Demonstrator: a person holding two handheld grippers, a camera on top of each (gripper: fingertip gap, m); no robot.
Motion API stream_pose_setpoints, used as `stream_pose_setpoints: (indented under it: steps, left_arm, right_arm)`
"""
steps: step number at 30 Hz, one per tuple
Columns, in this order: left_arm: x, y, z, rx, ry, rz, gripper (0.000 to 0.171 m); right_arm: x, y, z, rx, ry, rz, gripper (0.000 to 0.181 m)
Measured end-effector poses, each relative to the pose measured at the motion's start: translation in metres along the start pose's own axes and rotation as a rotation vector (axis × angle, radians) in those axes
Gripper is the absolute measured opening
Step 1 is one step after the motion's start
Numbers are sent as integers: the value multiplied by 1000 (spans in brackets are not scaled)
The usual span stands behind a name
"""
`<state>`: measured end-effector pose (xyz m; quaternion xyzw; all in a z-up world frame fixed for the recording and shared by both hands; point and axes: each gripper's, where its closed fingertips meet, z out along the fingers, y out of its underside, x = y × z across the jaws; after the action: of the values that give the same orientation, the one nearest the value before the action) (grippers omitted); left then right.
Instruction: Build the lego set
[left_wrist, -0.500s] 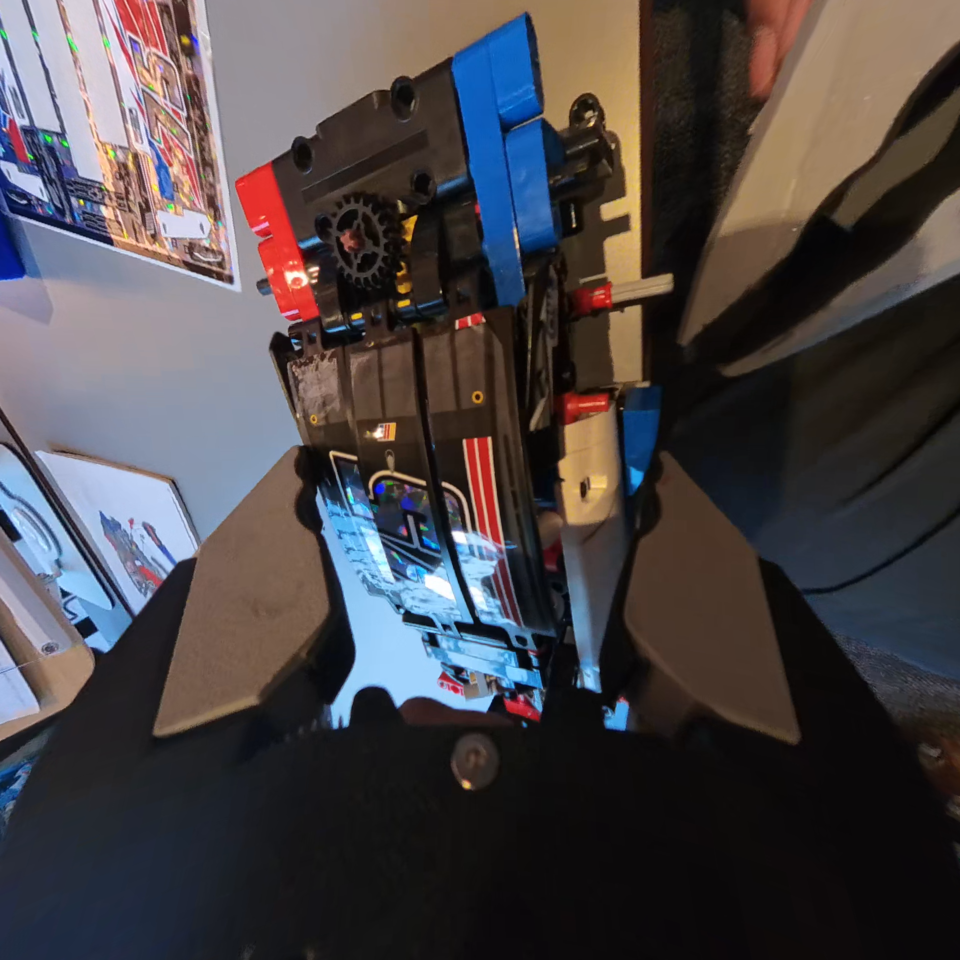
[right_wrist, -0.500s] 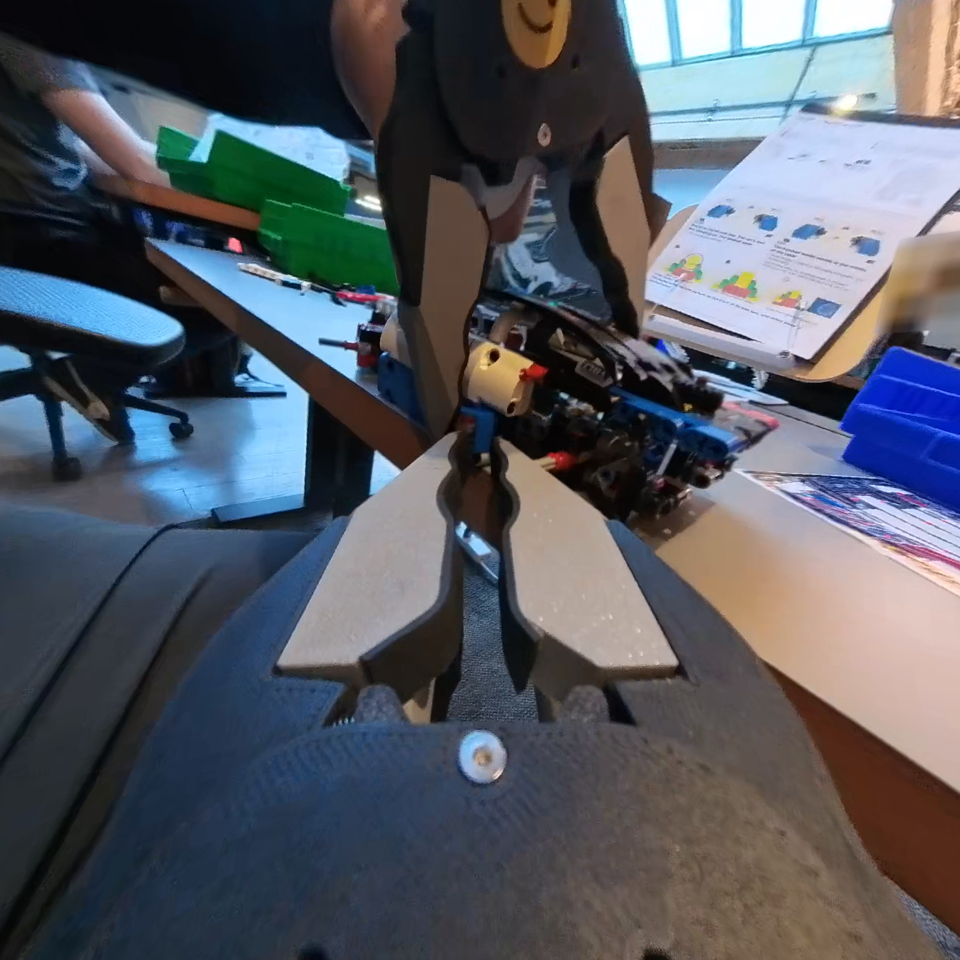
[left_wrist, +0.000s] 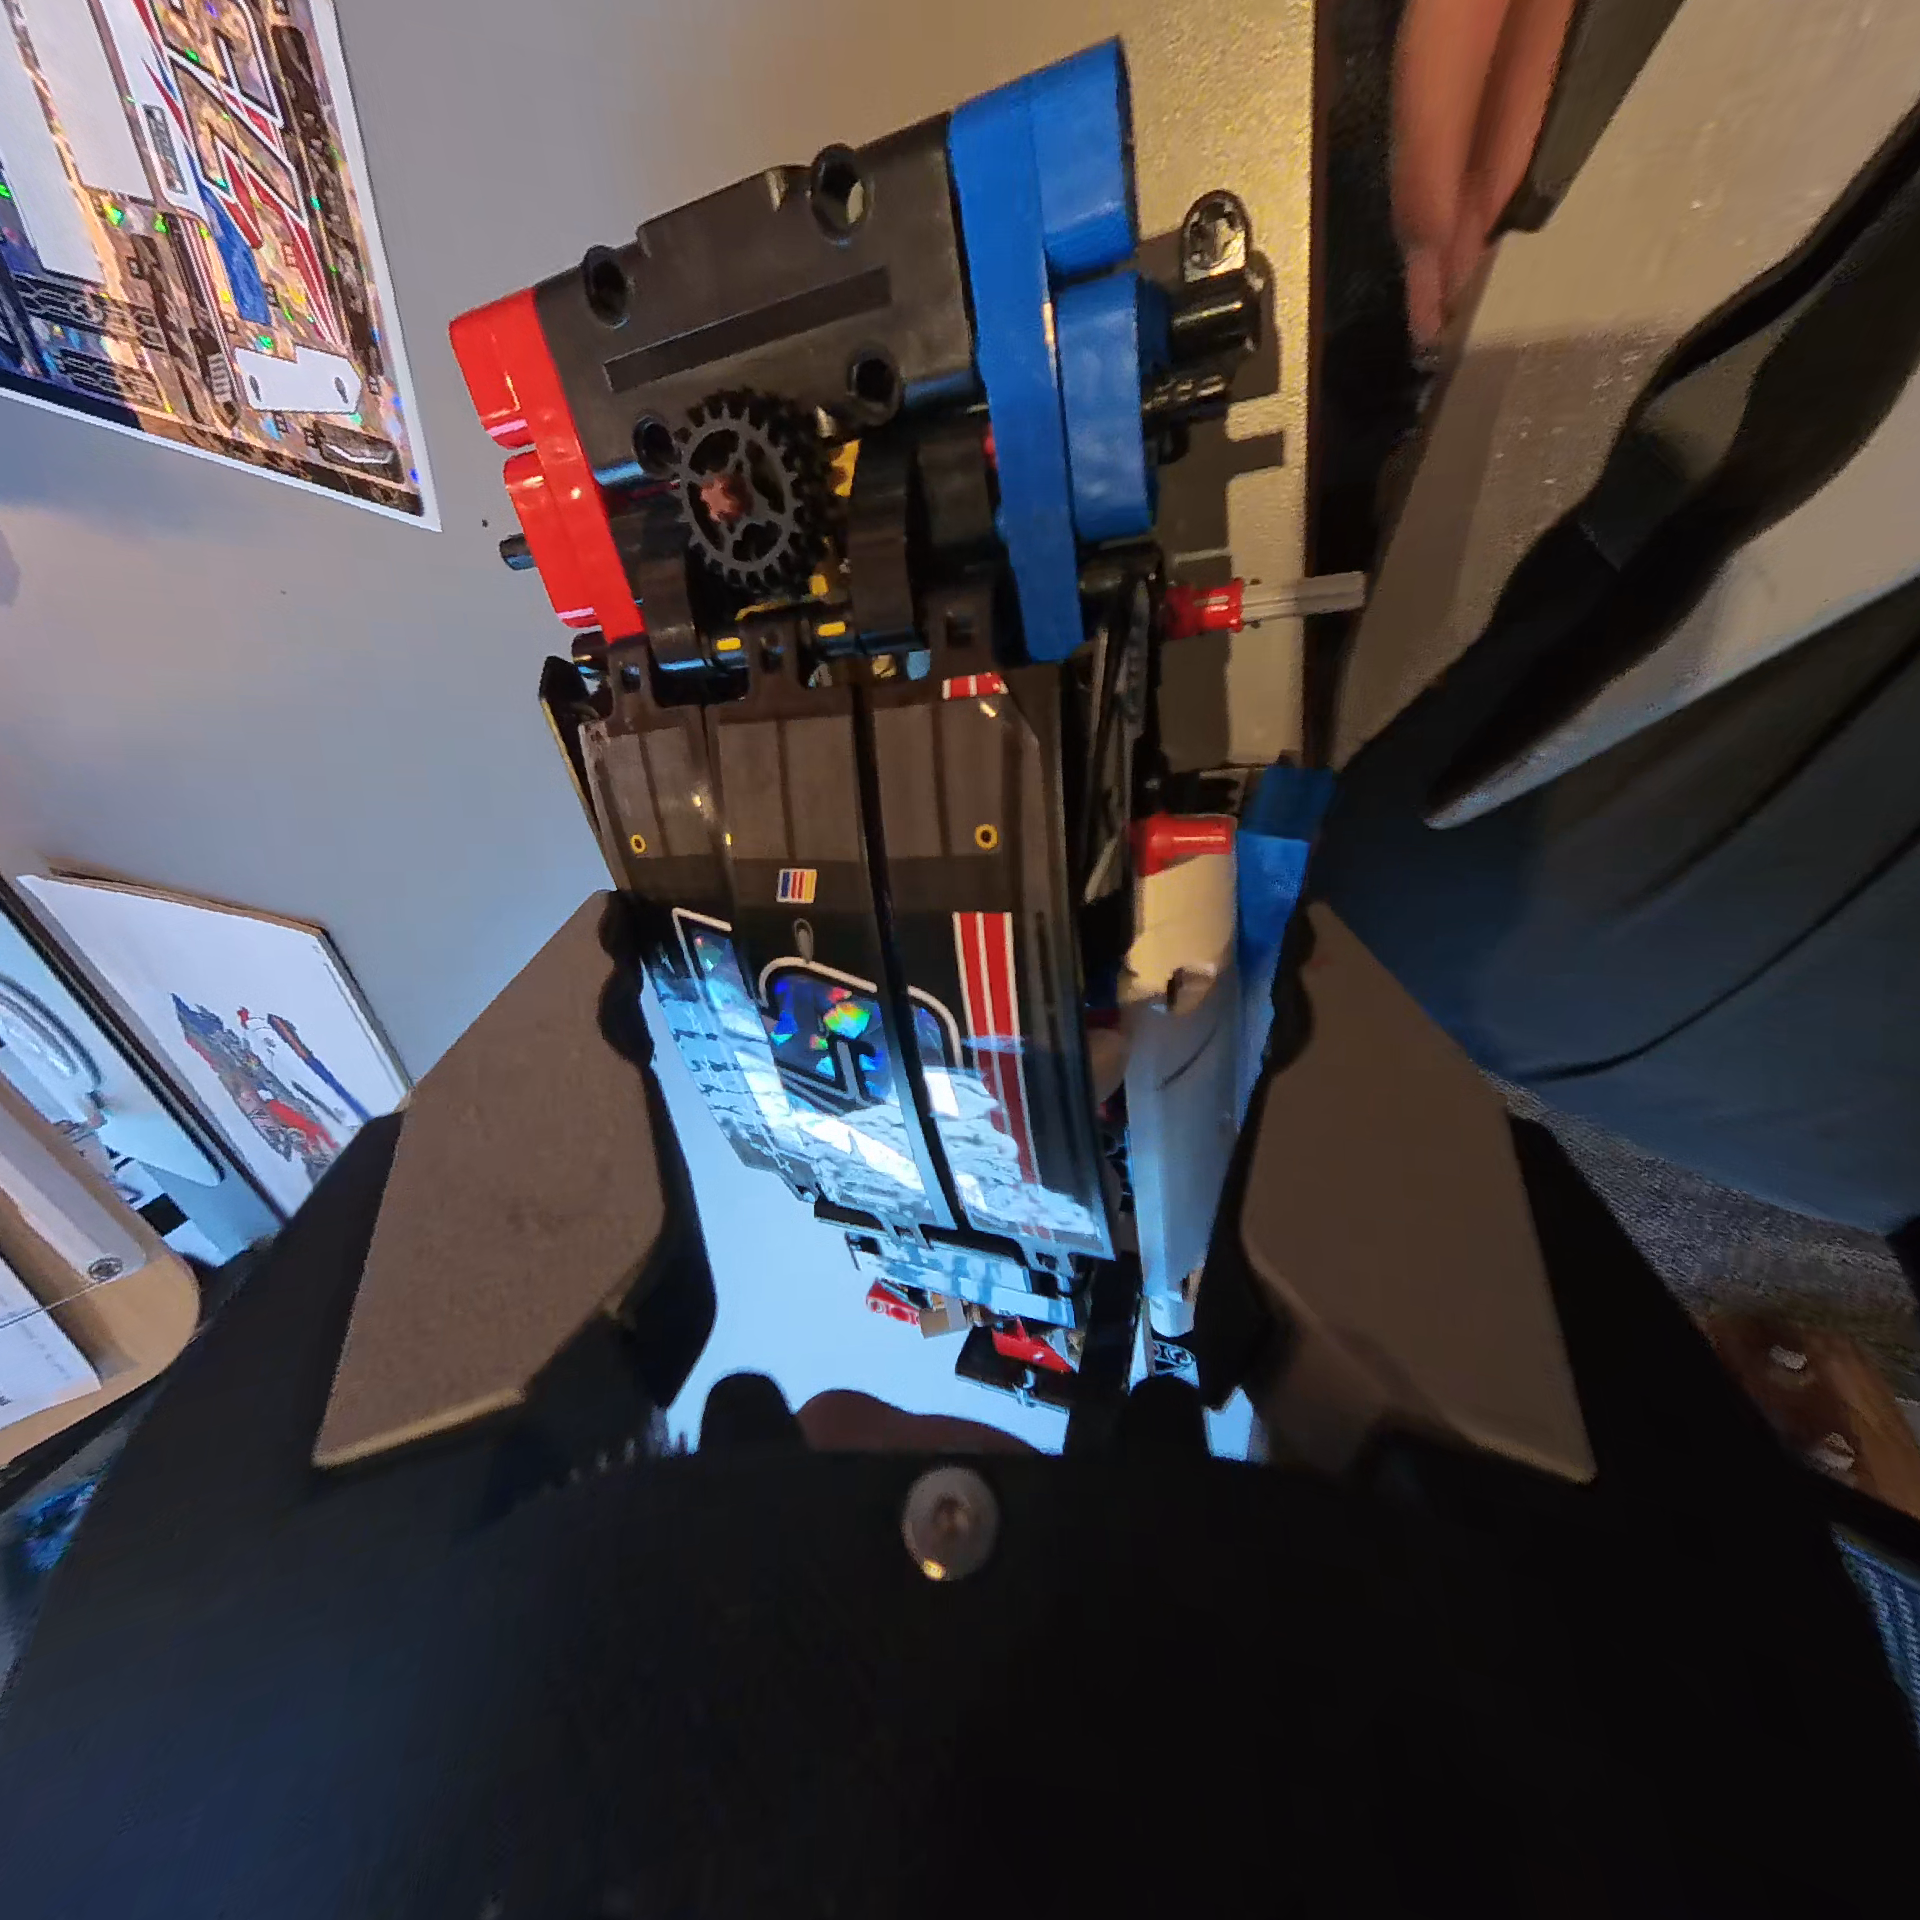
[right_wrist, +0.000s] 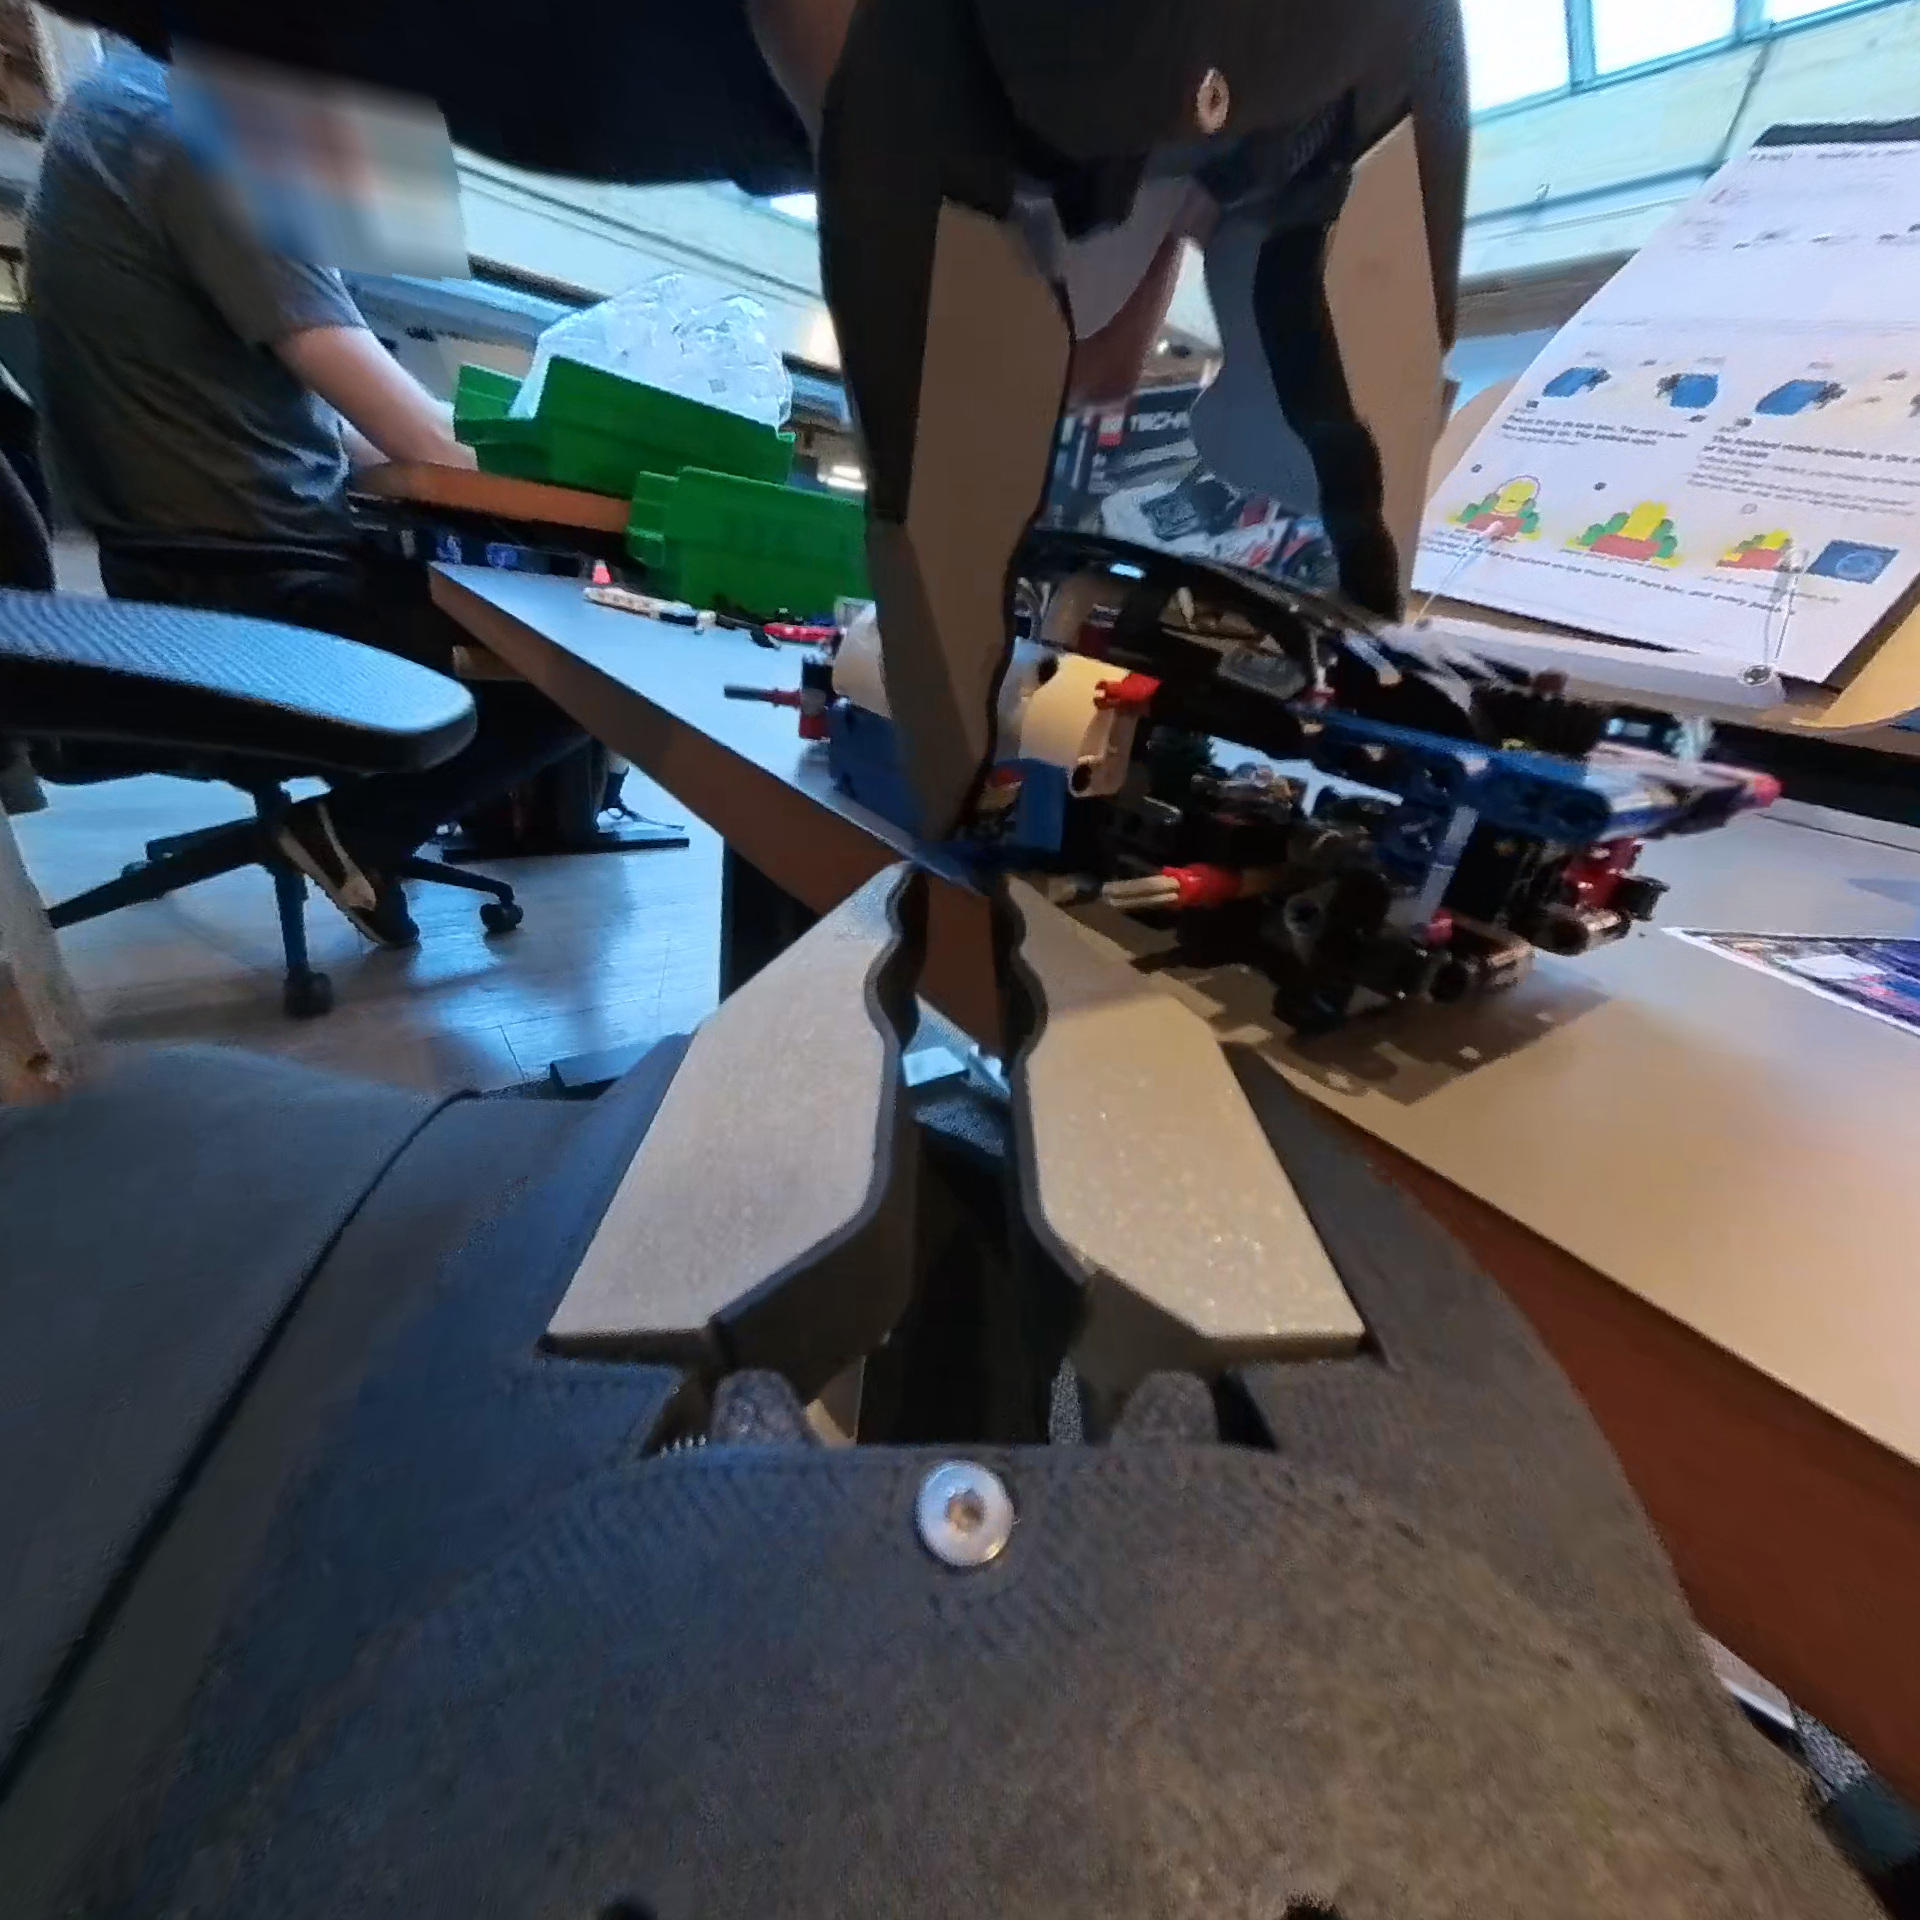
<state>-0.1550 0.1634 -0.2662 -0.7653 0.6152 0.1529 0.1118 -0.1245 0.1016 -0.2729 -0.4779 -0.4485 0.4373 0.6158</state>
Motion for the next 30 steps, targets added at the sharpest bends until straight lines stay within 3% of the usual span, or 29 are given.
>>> stream_pose_setpoints:
  steps: [6, 10, 22, 30]
  left_arm:
    - [-1, 0, 2, 0, -48, 16, 120]
    - [1, 2, 2, 9, -48, 9, 120]
    - [2, 2, 1, 34, -37, -12, 121]
    - [1, 4, 2, 24, -38, -1, 122]
  right_arm:
    - [5, -17, 2, 66, 98, 11, 8]
    - [8, -11, 6, 17, 181, -113, 5]
    - [10, 1, 8, -60, 190, -95, 6]
    - [6, -15, 9, -8, 211, -151, 7]
